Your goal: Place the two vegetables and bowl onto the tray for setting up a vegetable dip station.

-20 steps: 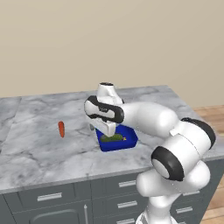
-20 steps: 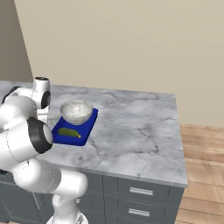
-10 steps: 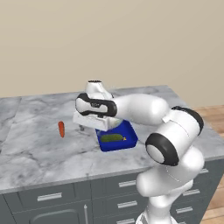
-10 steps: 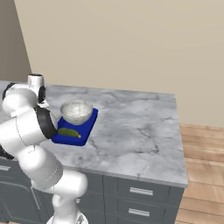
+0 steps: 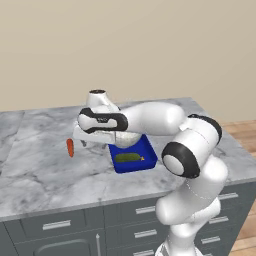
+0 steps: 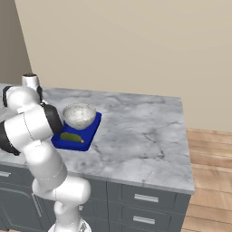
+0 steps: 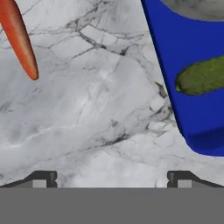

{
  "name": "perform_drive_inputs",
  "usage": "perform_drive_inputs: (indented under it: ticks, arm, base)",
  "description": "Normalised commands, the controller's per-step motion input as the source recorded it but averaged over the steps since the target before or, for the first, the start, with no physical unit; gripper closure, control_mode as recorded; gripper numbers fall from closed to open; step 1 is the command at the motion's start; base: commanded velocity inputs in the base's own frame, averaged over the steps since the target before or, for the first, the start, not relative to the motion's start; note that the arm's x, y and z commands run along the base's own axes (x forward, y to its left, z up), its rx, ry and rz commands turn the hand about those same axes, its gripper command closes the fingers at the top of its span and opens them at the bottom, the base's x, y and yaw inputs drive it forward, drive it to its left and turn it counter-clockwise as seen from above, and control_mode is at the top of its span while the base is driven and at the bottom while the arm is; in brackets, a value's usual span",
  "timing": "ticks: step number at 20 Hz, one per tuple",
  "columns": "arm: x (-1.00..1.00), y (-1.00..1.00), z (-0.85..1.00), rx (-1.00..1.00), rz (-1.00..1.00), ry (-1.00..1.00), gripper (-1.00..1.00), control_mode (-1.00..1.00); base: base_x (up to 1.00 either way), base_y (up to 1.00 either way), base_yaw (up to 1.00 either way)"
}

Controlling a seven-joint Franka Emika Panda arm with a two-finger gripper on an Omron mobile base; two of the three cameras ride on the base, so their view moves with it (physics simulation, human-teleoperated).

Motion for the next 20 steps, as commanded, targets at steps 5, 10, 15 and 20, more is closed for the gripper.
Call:
perform_drive_inputs:
  ticks: [5, 10, 15, 20]
  arm:
    - [0.32, 0.26, 0.0, 0.0, 0.13, -0.05, -1.0, -1.0]
    - [0.37, 0.19, 0.0, 0.0, 0.09, -0.01, -1.0, -1.0]
    - [0.38, 0.18, -0.03, 0.0, 0.07, 0.0, -1.0, -1.0]
    - [0.34, 0.2, -0.1, 0.0, 0.06, 0.0, -1.0, -1.0]
  base:
    - [0.0, 0.0, 0.0]
    - [0.0, 0.0, 0.0]
    - [0.0, 0.0, 0.0]
    - [0.0, 0.0, 0.0]
